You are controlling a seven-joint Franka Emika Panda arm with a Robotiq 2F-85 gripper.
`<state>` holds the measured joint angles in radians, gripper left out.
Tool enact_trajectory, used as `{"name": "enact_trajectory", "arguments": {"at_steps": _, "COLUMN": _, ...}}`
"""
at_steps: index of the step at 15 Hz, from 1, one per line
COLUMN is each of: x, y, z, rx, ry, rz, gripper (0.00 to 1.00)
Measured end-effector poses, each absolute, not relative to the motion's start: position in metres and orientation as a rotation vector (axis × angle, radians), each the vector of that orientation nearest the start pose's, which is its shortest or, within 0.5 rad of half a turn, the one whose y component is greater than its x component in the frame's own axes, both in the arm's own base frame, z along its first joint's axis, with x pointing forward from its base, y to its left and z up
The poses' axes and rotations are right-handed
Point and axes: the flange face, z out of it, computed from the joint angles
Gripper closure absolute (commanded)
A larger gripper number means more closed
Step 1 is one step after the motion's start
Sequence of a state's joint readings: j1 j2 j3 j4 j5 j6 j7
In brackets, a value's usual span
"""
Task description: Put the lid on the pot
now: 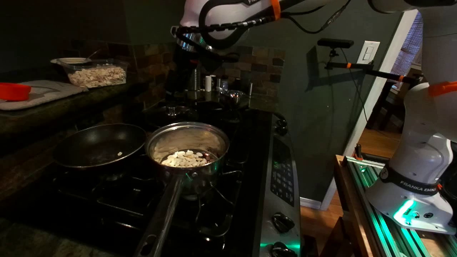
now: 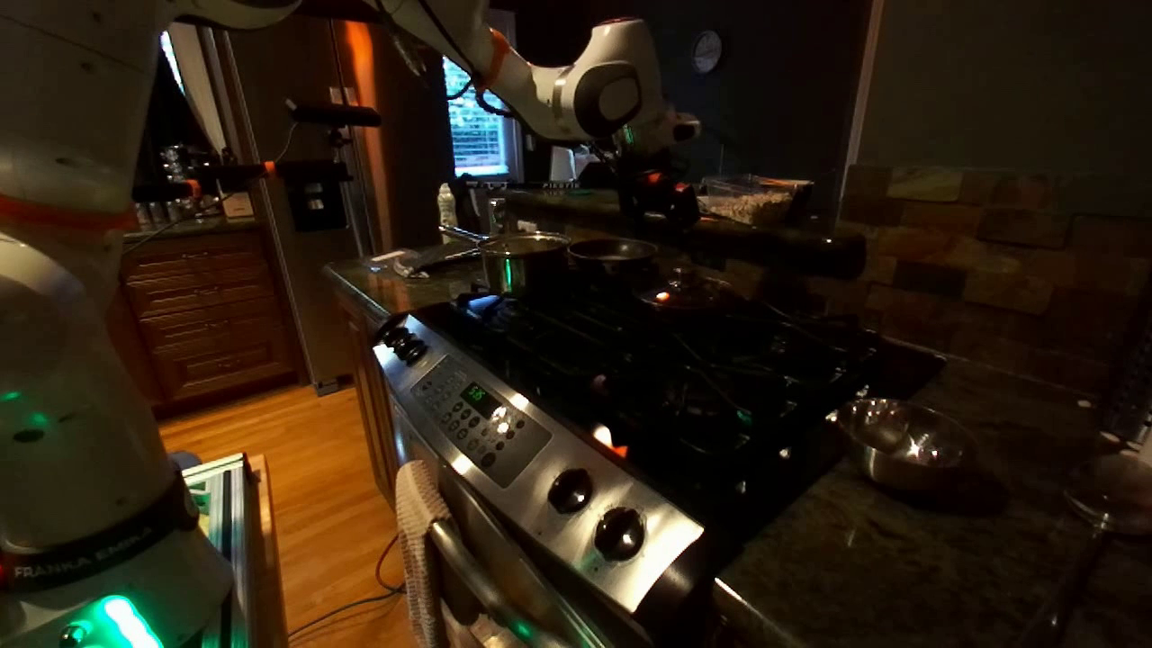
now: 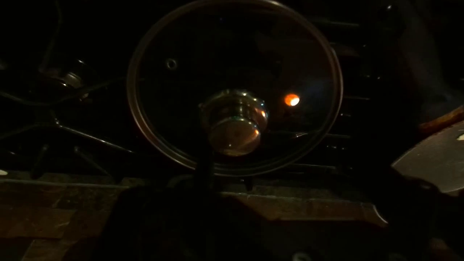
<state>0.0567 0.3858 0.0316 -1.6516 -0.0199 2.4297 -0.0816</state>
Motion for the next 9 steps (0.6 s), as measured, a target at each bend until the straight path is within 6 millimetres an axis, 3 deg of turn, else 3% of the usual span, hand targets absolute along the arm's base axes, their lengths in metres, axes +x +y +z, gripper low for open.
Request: {"name": "enact_trajectory", "arguments": {"at_steps": 9, "x": 0.718, "y": 0.047, "z": 0.389, "rx": -3.125, "ry": -0.149, "rz": -0.697, "gripper": 0.0}}
